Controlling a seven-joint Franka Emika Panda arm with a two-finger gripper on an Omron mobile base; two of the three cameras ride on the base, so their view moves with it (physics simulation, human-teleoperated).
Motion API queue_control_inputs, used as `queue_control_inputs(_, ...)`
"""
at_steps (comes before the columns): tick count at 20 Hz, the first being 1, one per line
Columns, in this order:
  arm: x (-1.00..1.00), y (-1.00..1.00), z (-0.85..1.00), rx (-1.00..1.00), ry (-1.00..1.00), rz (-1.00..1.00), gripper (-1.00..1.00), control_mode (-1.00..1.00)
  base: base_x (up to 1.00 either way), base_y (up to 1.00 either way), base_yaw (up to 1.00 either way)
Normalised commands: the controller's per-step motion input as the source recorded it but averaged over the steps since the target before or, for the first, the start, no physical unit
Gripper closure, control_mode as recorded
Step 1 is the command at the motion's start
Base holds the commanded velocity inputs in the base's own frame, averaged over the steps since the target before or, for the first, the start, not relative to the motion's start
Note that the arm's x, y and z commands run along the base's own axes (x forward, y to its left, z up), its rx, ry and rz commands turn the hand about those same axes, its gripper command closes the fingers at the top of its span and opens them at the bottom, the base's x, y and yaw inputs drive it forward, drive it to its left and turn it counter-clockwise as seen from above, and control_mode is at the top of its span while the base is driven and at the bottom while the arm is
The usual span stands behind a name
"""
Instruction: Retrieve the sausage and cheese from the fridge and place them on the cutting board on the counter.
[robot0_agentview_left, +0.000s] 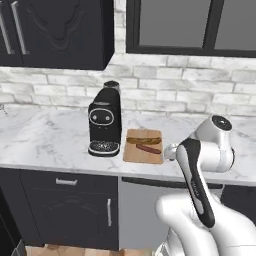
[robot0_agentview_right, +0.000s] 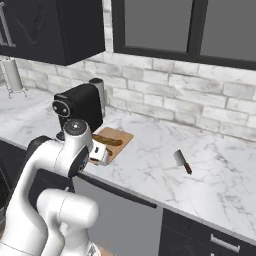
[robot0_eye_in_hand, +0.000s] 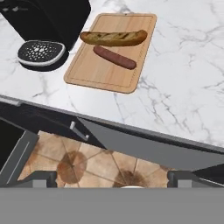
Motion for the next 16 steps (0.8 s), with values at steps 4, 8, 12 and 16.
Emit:
queue_control_inputs(4, 0.00, 0.00, 0.00, 0.00, 0.00, 0.00, -1.00, 1.00, -0.65, -0.26, -0.07)
queue_control_inputs(8, 0.00, 0.00, 0.00, 0.00, 0.00, 0.00, -1.00, 1.00, -0.51, -0.40, -0.16)
queue_control_inputs(12, 0.00, 0.00, 0.00, 0.00, 0.00, 0.00, -1.00, 1.00, -0.46, -0.56, -0.16)
queue_control_inputs(16, 0.00, 0.00, 0.00, 0.00, 0.00, 0.00, -1.00, 1.00, -0.79, -0.20, -0.19)
